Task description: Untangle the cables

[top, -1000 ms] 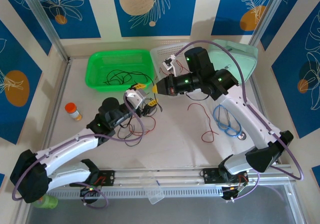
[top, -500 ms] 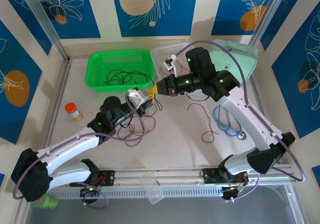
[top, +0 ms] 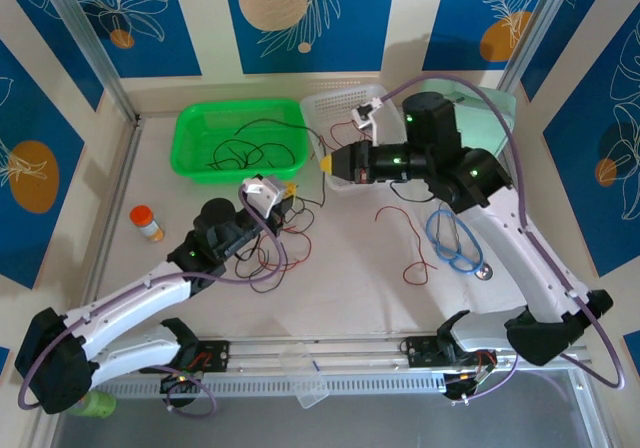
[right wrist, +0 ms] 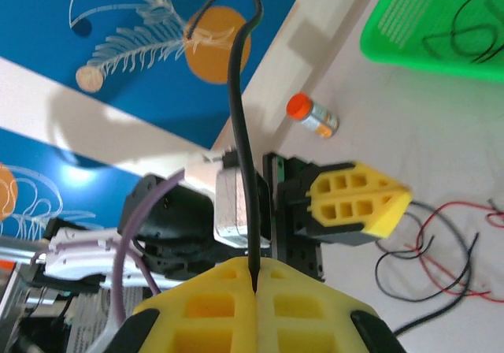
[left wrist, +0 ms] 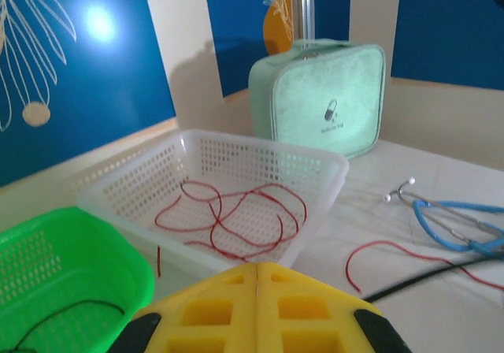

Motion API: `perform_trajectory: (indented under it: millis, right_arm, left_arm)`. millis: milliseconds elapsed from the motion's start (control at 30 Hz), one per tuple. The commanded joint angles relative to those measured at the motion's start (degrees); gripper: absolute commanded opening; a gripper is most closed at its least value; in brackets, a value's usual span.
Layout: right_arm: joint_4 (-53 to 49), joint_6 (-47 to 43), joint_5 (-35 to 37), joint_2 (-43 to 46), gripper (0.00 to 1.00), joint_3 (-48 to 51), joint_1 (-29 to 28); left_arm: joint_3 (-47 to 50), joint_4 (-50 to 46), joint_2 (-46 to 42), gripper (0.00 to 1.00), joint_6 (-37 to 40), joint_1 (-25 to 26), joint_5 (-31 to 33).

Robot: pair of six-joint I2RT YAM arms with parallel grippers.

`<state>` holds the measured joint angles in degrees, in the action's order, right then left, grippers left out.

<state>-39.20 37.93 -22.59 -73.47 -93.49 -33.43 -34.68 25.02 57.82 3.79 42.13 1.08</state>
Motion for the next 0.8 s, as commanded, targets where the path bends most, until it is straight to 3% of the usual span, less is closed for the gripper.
perform_trajectory:
  millis: [0, 367, 600, 767]
  right_arm:
    - [3.78, 1.96, 2.14, 2.61, 0.0, 1.09, 2.06]
    - [9.53, 5.74, 5.93, 7.82, 0.0, 5.51, 5.65]
    - [11.23, 6.4, 2.36, 3.2, 0.0, 3.77, 5.67]
    - [12.05, 4.86, -0.04, -4.58, 0.0, -1.62, 3.85]
  left_arm:
    - [3.35, -1.06, -2.14, 0.0, -4.54, -0.21, 1.76]
    - [9.71, -1.9, -8.21, 0.0, -8.52, -0.21, 4.45]
    - [10.33, -2.44, -11.02, 0.0, -9.06, -0.21, 6.24]
    - [9.41, -6.2, -16.66, 0.34, -8.76, -0.21, 10.87]
